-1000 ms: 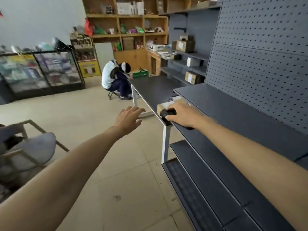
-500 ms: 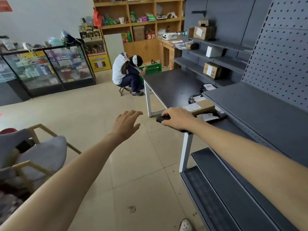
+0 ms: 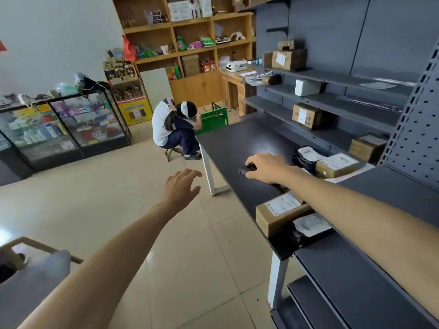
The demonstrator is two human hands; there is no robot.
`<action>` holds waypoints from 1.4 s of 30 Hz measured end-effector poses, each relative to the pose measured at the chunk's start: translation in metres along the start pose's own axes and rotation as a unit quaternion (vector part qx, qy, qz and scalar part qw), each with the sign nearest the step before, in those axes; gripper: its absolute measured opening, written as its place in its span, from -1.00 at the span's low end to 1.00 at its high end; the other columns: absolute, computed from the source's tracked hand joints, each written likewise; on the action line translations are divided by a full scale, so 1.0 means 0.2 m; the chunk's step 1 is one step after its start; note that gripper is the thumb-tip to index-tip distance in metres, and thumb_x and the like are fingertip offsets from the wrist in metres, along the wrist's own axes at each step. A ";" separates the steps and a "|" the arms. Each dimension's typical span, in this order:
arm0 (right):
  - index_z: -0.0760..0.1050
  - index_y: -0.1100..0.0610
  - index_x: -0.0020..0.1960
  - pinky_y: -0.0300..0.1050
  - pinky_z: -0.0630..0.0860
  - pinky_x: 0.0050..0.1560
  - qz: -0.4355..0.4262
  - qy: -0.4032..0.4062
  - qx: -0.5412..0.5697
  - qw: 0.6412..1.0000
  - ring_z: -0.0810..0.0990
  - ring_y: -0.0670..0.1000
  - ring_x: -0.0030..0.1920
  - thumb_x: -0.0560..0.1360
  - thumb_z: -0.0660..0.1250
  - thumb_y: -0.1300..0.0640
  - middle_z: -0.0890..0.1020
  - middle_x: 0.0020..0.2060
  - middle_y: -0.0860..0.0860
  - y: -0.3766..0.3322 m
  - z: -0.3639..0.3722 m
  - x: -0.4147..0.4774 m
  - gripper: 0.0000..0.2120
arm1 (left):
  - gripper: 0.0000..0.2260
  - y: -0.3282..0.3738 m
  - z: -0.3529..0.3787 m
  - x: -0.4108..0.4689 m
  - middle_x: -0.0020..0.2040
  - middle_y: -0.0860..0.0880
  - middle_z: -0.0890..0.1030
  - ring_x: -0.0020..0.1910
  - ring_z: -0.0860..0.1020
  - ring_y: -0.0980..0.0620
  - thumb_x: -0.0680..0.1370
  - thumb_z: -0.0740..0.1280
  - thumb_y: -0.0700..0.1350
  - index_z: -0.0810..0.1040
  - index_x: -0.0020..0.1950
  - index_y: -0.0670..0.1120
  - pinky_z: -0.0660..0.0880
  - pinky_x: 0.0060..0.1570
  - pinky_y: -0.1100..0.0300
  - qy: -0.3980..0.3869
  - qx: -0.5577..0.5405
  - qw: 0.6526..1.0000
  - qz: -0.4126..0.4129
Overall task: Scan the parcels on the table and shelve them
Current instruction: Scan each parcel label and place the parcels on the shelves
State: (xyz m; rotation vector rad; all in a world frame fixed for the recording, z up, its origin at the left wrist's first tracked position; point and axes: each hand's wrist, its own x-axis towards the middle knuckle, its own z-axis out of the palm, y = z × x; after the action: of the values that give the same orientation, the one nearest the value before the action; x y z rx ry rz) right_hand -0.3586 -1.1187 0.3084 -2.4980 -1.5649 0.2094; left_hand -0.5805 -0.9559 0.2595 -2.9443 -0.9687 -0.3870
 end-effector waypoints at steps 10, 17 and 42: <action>0.50 -0.05 0.35 0.00 0.45 0.06 0.126 -0.035 0.024 0.991 0.53 0.18 0.25 0.55 0.33 -0.09 0.54 0.30 0.05 0.51 0.13 0.59 -0.62 | -0.67 0.10 0.42 1.04 0.30 0.04 0.51 0.27 0.48 -0.08 0.58 0.33 0.02 0.48 0.34 0.08 0.39 0.19 0.00 -0.069 -0.015 0.991 0.112; 0.48 -0.04 0.36 -0.03 0.50 -0.03 0.254 0.016 0.028 0.967 0.60 0.14 0.11 0.58 0.29 -0.07 0.60 0.21 0.04 0.92 0.12 0.98 -0.64 | -0.64 0.29 0.70 1.81 0.28 0.00 0.53 0.28 0.47 -0.11 0.62 0.25 0.15 0.48 0.35 0.03 0.38 0.21 -0.04 -0.078 -0.034 0.967 0.242; 0.41 -0.06 0.45 0.03 0.44 0.06 0.524 0.048 0.176 0.832 0.53 0.18 0.27 0.57 0.29 -0.07 0.51 0.34 0.04 1.92 0.59 1.53 -0.54 | -0.63 1.09 1.84 3.09 0.27 -0.04 0.53 0.23 0.49 -0.15 0.64 0.18 0.14 0.46 0.38 0.02 0.40 0.17 -0.06 -0.246 -0.023 0.852 0.461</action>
State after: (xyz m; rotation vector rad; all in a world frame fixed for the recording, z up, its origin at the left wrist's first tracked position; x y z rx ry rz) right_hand 0.0844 -0.9980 0.0977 -2.6727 0.0550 0.4449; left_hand 0.1120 -0.7368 0.0632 -3.1367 0.5489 0.3954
